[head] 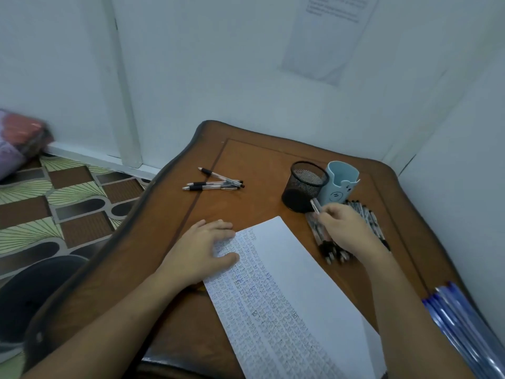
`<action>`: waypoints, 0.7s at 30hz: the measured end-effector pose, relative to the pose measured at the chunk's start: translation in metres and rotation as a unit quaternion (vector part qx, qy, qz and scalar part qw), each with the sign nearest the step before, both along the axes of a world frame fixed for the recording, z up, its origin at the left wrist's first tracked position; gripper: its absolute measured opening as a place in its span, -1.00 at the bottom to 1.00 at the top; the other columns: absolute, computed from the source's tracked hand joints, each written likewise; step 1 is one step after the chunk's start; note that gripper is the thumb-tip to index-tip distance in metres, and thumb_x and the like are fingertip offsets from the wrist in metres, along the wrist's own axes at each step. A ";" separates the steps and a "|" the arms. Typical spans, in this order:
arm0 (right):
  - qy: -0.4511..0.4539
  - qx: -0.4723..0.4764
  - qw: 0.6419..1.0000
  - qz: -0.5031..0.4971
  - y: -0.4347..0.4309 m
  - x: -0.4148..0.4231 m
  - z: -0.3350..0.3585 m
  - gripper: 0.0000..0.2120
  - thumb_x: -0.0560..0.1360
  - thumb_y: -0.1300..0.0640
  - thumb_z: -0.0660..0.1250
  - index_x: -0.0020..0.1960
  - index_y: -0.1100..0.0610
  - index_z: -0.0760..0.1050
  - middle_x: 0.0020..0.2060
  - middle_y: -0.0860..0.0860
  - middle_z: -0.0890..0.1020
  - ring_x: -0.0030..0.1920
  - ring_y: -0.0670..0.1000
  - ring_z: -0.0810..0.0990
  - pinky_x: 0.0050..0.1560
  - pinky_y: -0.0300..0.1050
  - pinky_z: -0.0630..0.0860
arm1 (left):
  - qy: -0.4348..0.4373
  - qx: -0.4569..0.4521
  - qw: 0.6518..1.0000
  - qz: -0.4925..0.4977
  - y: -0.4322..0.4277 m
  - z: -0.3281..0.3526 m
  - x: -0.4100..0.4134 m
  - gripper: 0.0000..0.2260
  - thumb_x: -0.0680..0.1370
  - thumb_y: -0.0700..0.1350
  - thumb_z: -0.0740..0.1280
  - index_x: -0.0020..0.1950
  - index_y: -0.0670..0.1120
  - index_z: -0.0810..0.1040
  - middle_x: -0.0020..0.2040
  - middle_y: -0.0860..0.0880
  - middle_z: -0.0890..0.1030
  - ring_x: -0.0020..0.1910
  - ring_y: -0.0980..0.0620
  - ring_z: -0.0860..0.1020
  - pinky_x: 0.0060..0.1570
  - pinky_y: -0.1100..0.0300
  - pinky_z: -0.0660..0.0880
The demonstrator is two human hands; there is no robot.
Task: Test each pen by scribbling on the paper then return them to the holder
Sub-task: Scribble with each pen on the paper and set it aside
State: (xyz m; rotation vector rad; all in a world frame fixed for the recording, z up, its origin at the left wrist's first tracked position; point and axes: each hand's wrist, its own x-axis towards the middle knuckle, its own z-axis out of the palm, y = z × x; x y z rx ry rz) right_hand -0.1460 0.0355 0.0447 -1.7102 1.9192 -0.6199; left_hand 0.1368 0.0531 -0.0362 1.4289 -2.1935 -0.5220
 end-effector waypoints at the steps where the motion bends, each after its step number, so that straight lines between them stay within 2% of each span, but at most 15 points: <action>1: 0.037 0.006 0.999 -0.014 -0.001 -0.006 0.000 -0.75 0.63 0.06 0.23 -0.19 0.11 0.50 -0.33 0.05 0.58 -0.30 0.01 0.53 -0.28 -0.09 0.40 | 0.002 -0.001 1.000 0.002 0.000 0.000 0.000 -0.22 0.28 0.44 0.07 0.38 0.07 0.48 0.43 0.21 0.37 0.32 0.46 0.11 0.38 0.36 -0.12; 5: 0.130 0.038 0.990 -0.037 -0.011 -0.015 -0.002 -0.86 0.60 0.12 0.29 -0.01 0.17 0.57 -0.13 0.08 0.61 -0.16 0.00 0.54 -0.29 -0.16 0.35 | 0.011 -0.001 1.000 0.005 0.001 0.000 -0.001 -0.21 0.26 0.45 0.07 0.37 0.08 0.49 0.42 0.22 0.38 0.32 0.47 0.11 0.37 0.39 -0.12; 9: 0.215 0.030 0.975 -0.046 -0.024 -0.012 -0.009 -0.84 0.59 0.10 0.31 -0.01 0.22 0.51 -0.19 0.09 0.56 -0.17 0.06 0.54 -0.39 -0.19 0.28 | 0.009 0.005 1.000 0.002 -0.001 0.000 0.000 -0.22 0.28 0.45 0.08 0.38 0.09 0.48 0.43 0.23 0.37 0.32 0.48 0.10 0.37 0.38 -0.12; 11: 0.265 0.013 0.963 -0.054 -0.026 -0.008 -0.010 -0.80 0.60 0.06 0.30 0.05 0.21 0.50 -0.18 0.07 0.52 -0.15 0.07 0.52 -0.36 -0.17 0.30 | 0.000 0.004 1.000 -0.002 -0.001 -0.001 0.000 -0.30 0.34 0.42 0.17 0.39 0.10 0.47 0.43 0.23 0.36 0.32 0.48 0.09 0.38 0.38 -0.13; 14: 0.303 -0.013 0.952 -0.052 -0.022 0.006 -0.011 -0.81 0.62 0.01 0.25 0.06 0.14 0.50 -0.12 0.04 0.57 -0.12 0.04 0.52 -0.21 -0.13 0.40 | -0.007 -0.002 1.000 -0.002 -0.002 -0.003 0.001 -0.49 0.49 0.23 0.35 0.40 0.09 0.45 0.44 0.22 0.35 0.33 0.46 0.08 0.38 0.37 -0.14; 16: 0.273 -0.069 0.959 -0.020 -0.022 0.024 -0.015 -0.84 0.62 0.05 0.23 0.00 0.10 0.53 -0.11 0.02 0.62 -0.12 0.03 0.55 -0.20 -0.12 0.43 | -0.009 -0.006 1.000 -0.002 -0.002 -0.004 0.001 -0.51 0.50 0.20 0.35 0.41 0.09 0.44 0.45 0.22 0.34 0.33 0.46 0.08 0.39 0.37 -0.15; 18: 0.198 -0.108 0.972 0.058 -0.031 0.048 -0.021 -0.85 0.59 0.13 0.24 -0.04 0.11 0.59 -0.11 0.02 0.62 -0.09 0.05 0.58 -0.13 -0.05 0.50 | -0.009 -0.007 1.000 -0.003 -0.003 -0.004 0.001 -0.50 0.51 0.20 0.34 0.41 0.09 0.44 0.45 0.23 0.34 0.33 0.46 0.08 0.40 0.35 -0.14; 19: 0.156 -0.111 0.976 0.099 -0.040 0.061 -0.025 -0.85 0.58 0.17 0.26 -0.01 0.11 0.61 -0.09 0.01 0.60 -0.06 0.04 0.57 -0.03 -0.04 0.51 | -0.009 -0.007 1.000 -0.005 -0.003 -0.004 0.001 -0.50 0.51 0.21 0.34 0.41 0.09 0.44 0.45 0.22 0.34 0.33 0.46 0.08 0.41 0.33 -0.13; 21: 0.090 -0.103 0.980 0.143 -0.060 0.085 -0.030 -0.80 0.59 0.17 0.29 0.17 0.10 0.61 0.00 -0.01 0.52 -0.01 -0.02 0.53 0.08 -0.09 0.48 | -0.007 -0.009 1.000 -0.009 -0.004 -0.004 0.002 -0.48 0.50 0.25 0.30 0.41 0.09 0.44 0.46 0.21 0.34 0.33 0.46 0.08 0.42 0.30 -0.12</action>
